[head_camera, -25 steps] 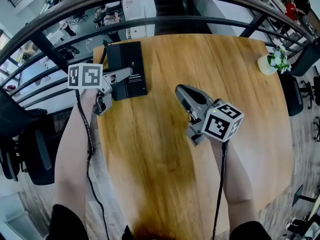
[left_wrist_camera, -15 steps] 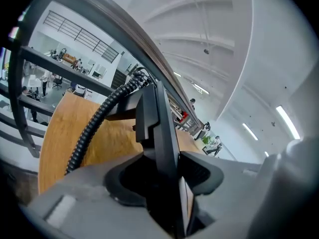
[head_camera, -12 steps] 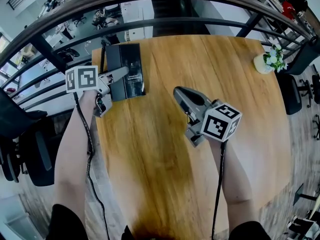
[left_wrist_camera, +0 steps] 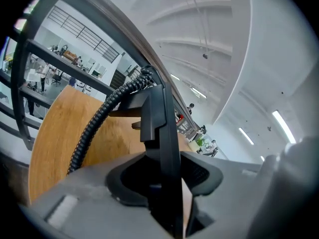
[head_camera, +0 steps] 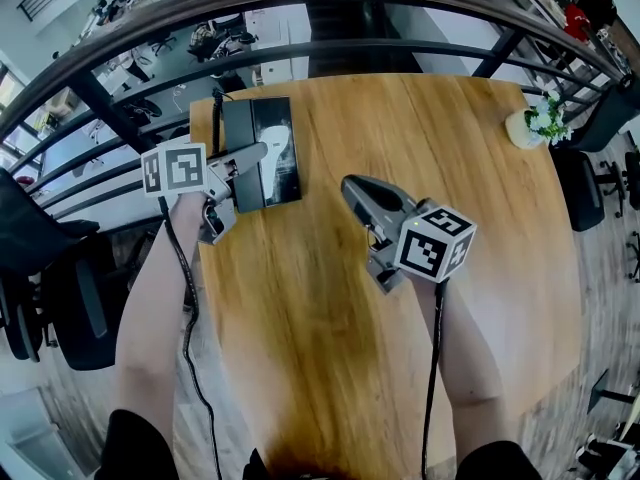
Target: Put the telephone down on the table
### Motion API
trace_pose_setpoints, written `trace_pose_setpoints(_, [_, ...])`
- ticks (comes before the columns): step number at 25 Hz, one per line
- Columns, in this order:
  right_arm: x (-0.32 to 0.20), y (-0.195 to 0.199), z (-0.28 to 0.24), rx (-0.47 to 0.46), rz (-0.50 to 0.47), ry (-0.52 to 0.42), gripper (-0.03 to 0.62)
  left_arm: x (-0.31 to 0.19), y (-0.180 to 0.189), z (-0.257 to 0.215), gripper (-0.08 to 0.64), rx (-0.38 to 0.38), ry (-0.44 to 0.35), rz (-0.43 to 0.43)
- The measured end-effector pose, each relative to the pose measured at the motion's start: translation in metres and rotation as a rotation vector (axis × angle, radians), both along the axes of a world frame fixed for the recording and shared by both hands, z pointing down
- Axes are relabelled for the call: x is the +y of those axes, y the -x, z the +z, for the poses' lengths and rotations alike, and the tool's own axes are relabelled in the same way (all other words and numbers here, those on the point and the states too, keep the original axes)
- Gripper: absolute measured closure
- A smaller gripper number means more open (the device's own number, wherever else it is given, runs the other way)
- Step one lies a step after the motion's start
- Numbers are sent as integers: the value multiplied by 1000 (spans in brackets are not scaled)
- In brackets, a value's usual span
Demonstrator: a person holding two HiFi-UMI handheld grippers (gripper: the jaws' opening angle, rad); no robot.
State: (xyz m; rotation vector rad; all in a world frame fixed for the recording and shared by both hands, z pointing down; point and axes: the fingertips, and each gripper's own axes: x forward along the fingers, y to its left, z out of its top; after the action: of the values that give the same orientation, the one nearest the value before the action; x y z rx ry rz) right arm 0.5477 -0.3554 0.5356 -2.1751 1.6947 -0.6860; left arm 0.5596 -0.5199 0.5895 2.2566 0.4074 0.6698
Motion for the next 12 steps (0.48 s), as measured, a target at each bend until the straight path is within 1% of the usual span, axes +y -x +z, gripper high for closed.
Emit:
trace_pose_setpoints(3, [-2,4,-7,1,-10,0,592,8,4,-13,368,38,58,8])
trace_pose_setpoints(6, [-3,4,-21,2,-9,7,592,16,9,-36,370,70,91,25])
trace_pose_setpoints(9, [4,14,-22,2,2,2,592,30,27,-43,370,99,130,36])
trace_pose_setpoints(12, [8,33,-26,6,-5,1,592,45,50,-59,371,129,162,46])
